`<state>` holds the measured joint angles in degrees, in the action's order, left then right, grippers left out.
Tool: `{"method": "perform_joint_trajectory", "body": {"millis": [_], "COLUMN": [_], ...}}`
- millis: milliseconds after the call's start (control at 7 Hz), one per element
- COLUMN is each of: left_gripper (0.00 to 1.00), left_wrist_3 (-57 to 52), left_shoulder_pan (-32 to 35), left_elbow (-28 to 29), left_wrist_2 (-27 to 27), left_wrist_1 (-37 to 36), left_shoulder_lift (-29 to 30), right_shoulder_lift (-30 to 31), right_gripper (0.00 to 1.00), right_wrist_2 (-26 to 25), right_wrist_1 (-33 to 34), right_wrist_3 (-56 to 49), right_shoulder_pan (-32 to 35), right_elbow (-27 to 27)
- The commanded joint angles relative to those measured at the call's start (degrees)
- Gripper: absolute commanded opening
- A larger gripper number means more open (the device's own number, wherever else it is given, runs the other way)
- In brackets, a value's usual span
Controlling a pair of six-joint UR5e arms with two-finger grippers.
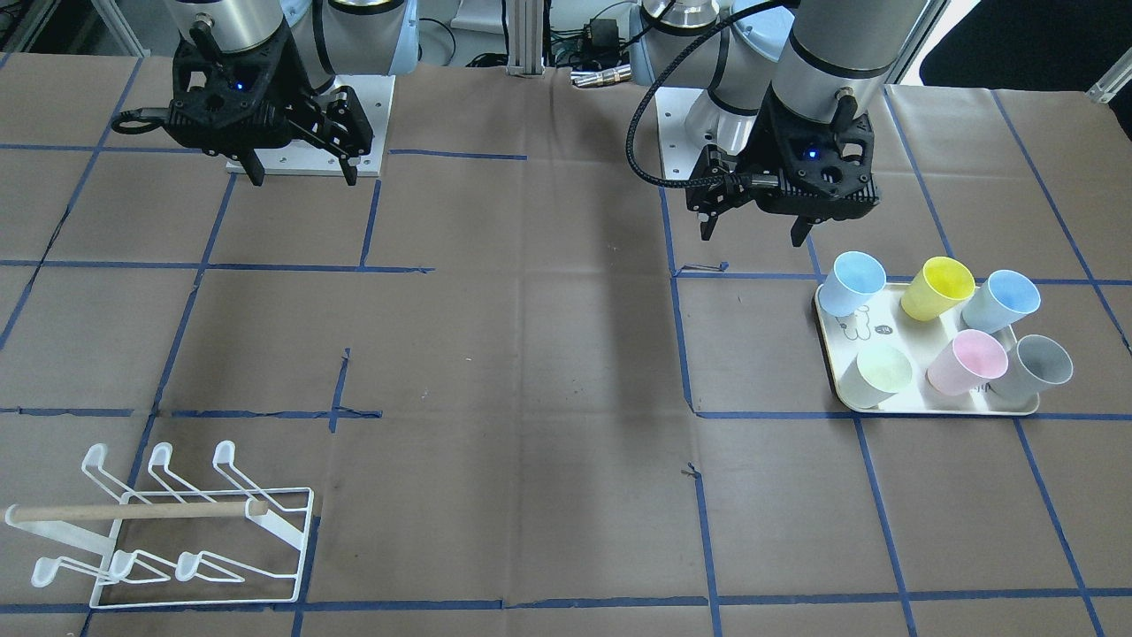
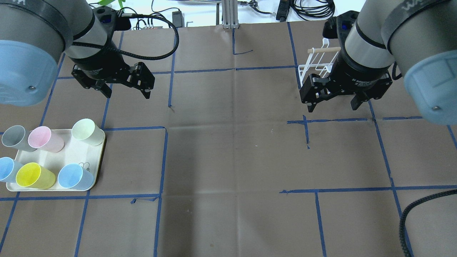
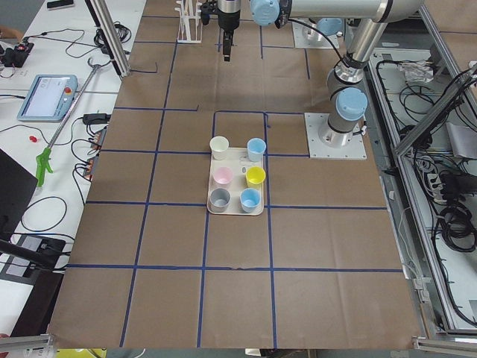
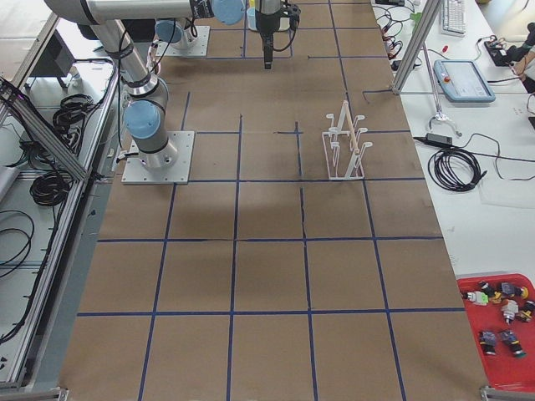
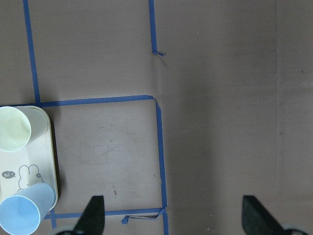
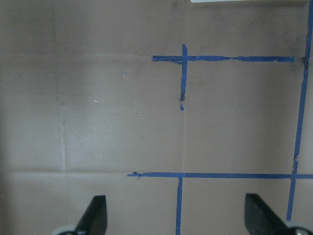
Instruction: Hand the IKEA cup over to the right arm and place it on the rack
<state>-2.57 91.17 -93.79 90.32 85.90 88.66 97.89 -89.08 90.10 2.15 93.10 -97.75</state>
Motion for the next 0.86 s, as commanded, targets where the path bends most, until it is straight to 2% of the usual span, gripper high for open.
{"method": "perform_joint_trajectory", "body": {"millis": [0,571,714], "left_gripper": [1.0,1.0,1.0], "left_wrist_3": [-0.6,-23.6,-26.5], "left_shoulder_pan": [-0.9,-18.3,-21.4], "left_elbow": [-0.1,-0.5,-1.2], "left_wrist_2": [-0.1,-0.4,-0.2], "left_wrist_1": [0.0,-0.3,-0.6], "left_shoulder_lift": [0.8,1.7,1.8], "right_shoulder_lift": [0.3,0.0,-0.1], "right_gripper": [1.0,1.0,1.0], "right_wrist_2": [0.0,0.7,0.8], "right_wrist_1": [-0.2,0.1,0.2], "right_wrist_3": [0.0,0.1,0.1], "right_shoulder_pan": [0.1,0.1,0.1], "right_elbow": [-0.5,-0.6,-0.6]}}
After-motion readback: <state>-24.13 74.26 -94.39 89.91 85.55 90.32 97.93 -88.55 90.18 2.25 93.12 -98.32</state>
